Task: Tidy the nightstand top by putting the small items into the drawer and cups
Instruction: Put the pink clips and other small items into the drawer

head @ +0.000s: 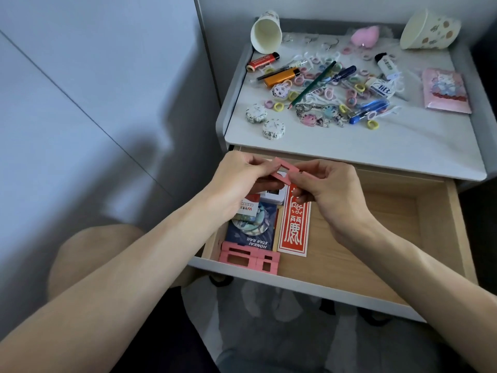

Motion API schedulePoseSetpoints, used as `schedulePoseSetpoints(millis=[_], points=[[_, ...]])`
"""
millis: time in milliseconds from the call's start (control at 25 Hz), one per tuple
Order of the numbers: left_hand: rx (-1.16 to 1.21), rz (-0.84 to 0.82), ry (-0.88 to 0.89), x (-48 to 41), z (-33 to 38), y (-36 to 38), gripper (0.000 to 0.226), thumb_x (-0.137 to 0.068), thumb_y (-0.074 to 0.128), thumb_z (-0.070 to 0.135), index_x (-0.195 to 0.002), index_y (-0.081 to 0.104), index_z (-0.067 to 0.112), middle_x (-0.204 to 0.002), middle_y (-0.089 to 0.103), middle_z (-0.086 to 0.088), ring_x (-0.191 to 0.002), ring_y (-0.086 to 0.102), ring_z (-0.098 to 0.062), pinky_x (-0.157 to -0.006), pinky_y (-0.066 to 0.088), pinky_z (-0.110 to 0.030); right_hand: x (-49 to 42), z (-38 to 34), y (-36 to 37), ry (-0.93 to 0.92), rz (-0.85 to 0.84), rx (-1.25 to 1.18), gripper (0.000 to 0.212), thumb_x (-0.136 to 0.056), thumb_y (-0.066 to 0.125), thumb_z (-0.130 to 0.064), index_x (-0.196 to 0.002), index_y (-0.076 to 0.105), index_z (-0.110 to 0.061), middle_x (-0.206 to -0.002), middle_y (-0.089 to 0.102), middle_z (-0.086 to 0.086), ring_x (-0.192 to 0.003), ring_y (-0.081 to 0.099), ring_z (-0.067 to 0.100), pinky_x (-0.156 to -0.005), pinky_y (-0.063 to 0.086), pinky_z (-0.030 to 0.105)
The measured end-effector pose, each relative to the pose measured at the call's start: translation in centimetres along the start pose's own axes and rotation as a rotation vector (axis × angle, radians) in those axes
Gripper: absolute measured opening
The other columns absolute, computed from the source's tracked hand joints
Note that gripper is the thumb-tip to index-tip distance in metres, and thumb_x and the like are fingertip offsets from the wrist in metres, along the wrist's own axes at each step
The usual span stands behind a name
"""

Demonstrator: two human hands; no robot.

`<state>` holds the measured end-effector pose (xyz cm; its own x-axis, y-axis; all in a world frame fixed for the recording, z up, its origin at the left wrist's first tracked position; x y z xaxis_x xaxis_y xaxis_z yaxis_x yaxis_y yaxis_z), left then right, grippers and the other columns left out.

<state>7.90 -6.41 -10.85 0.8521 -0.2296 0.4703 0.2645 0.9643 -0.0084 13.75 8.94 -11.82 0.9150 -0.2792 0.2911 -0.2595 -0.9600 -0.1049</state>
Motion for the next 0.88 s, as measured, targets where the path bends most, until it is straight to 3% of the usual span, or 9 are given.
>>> schedulePoseSetpoints(millis=[120,200,280,400,560,760,880], points=[[-0.135,0.041,0.032,0.0,0.7,-2.3,0.021,-0.090,0.072,0.024,-0.097,0.076,0.005,-0.088,0.078,-0.010,-0.082,0.076,-0.025,-0.079,0.062,-0.035,-0.4,-0.6,1.0,0.080,-0.072,-0.014,0.011,-0.085,0.073,-0.012,-0.092,0.071,-0.004,-0.073,0.072,0.013,-0.055,0.063,0.015,-0.058,0.056,0.024],[-0.329,0.168,0.095,-0.7,1.2,-4.2,0.025,-0.092,0.067,0.036,-0.090,0.077,0.014,-0.085,0.077,-0.004,-0.078,0.075,-0.023,-0.071,0.061,-0.032,-0.3,-0.2,2.0,0.200,-0.219,0.030,0.016,-0.083,0.072,-0.006,-0.097,0.069,0.002,-0.075,0.072,0.014,-0.055,0.065,0.014,-0.058,0.056,0.022],[-0.565,0.296,0.160,-1.4,1.5,-5.3,0.032,-0.085,0.061,0.050,-0.076,0.075,0.023,-0.080,0.076,0.001,-0.079,0.073,-0.025,-0.075,0.060,-0.039,0.6,1.6,3.8,0.317,-0.388,0.199,0.018,-0.083,0.071,-0.003,-0.099,0.068,0.004,-0.075,0.072,0.015,-0.057,0.066,0.014,-0.059,0.058,0.023],[-0.774,0.275,0.181,-1.8,1.8,-4.5,0.041,-0.084,0.058,0.050,-0.085,0.074,0.013,-0.080,0.075,-0.007,-0.080,0.071,-0.029,-0.080,0.059,-0.046,2.1,4.4,6.6,0.392,-0.502,0.407,0.013,-0.084,0.072,-0.005,-0.097,0.069,-0.003,-0.075,0.072,0.013,-0.057,0.067,0.014,-0.062,0.059,0.025],[-0.919,0.247,0.224,-2.3,2.5,-3.5,0.045,-0.093,0.057,0.046,-0.094,0.071,0.003,-0.083,0.075,-0.012,-0.077,0.072,-0.029,-0.079,0.059,-0.044,1.9,5.9,8.5,0.381,-0.540,0.513,0.012,-0.087,0.070,-0.008,-0.097,0.067,-0.005,-0.075,0.073,0.012,-0.052,0.065,0.010,-0.052,0.053,0.017],[-0.990,0.217,0.179,-2.9,2.0,-3.6,0.040,-0.093,0.056,0.051,-0.091,0.071,0.014,-0.083,0.070,-0.006,-0.080,0.068,-0.027,-0.081,0.057,-0.044,1.7,6.7,9.1,0.270,-0.580,0.678,0.006,-0.085,0.073,-0.010,-0.089,0.068,-0.011,-0.070,0.071,0.005,-0.048,0.065,0.006,-0.051,0.053,0.017],[-1.006,0.209,0.165,-2.8,2.0,-3.6,0.039,-0.093,0.057,0.052,-0.096,0.071,0.015,-0.085,0.069,-0.004,-0.082,0.068,-0.026,-0.081,0.057,-0.042,1.4,7.0,9.5,0.114,-0.586,0.852,0.011,-0.084,0.073,-0.015,-0.094,0.072,-0.013,-0.082,0.071,0.004,-0.064,0.069,0.013,-0.062,0.059,0.025]])
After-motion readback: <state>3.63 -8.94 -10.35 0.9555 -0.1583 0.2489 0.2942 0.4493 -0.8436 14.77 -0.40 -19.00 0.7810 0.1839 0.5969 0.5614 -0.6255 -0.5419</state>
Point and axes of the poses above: each hand's wrist, its own x-axis away from the middle knuckle, its own y-axis out of the palm, z = x × y, the point moved 1 cm from there along -x, towards the middle knuckle
